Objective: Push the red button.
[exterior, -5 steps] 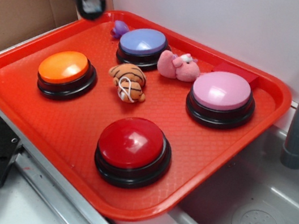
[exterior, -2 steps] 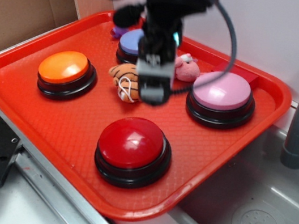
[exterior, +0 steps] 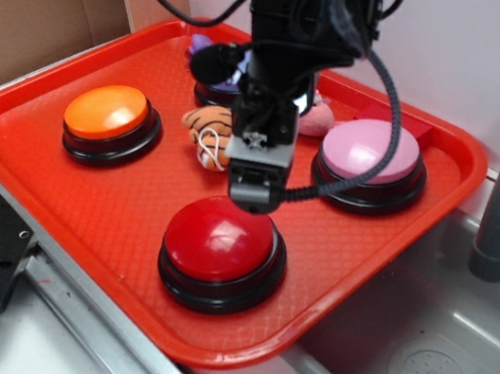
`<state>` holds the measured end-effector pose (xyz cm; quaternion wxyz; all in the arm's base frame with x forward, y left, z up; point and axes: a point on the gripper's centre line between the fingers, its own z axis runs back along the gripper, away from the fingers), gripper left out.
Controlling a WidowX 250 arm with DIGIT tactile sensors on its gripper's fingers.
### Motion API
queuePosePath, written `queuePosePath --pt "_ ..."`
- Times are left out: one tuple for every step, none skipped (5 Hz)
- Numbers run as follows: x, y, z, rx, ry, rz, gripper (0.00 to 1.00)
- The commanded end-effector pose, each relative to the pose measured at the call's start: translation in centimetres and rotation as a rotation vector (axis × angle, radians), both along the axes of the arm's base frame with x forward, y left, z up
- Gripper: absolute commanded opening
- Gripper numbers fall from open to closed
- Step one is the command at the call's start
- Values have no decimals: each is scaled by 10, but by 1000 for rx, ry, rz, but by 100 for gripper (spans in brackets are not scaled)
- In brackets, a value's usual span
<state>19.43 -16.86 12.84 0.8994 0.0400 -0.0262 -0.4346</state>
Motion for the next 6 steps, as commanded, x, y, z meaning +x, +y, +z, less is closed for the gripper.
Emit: queuePosePath --pt "-37 11 -33 -69 20 49 100" --pt "-51 15 -56 -39 25 51 100" --pt "-55 17 -61 -54 12 67 100" --pt "-34 22 -61 -20 5 44 100" --pt "-22 26 -62 10 19 66 100" --pt "-17 37 -62 20 26 93 100"
